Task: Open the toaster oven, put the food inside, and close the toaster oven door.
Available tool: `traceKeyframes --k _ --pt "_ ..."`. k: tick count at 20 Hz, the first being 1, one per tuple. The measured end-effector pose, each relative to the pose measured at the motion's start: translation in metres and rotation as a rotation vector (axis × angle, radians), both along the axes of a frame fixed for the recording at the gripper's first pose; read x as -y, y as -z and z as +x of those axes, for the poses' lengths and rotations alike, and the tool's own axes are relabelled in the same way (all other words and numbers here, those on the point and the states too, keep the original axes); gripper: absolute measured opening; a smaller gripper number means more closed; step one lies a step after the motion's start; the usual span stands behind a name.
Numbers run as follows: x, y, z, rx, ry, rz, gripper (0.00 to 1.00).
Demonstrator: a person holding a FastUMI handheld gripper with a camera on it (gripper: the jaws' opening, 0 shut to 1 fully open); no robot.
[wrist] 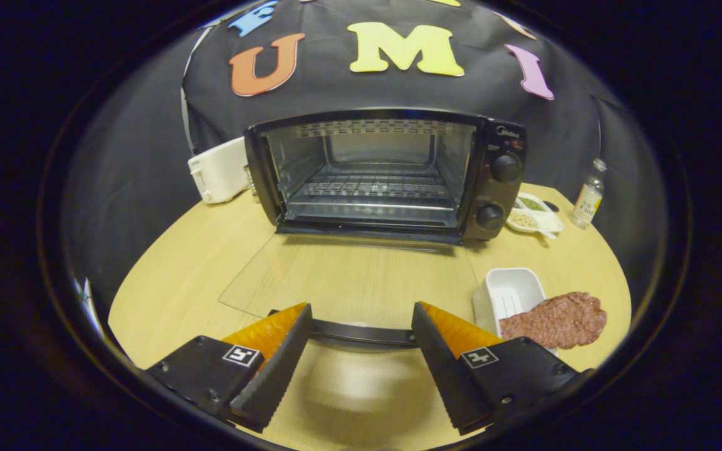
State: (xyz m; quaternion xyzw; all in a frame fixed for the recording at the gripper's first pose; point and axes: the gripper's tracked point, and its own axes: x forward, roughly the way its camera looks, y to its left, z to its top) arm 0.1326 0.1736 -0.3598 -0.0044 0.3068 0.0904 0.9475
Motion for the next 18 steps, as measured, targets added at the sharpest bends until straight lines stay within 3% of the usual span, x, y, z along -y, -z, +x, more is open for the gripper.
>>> traceKeyframes --k 6,11,15,18 --pt "0.111 -0.068 0.008 0.087 0.066 0.012 1.00" --pt "0.206 -0.067 -0.005 0.010 0.122 0.039 0.98" --pt "0.227 -0.039 -0.009 -0.109 0.115 0.161 0.96" --pt "0.217 -0.025 -0.011 -0.188 0.060 0.281 0.94"
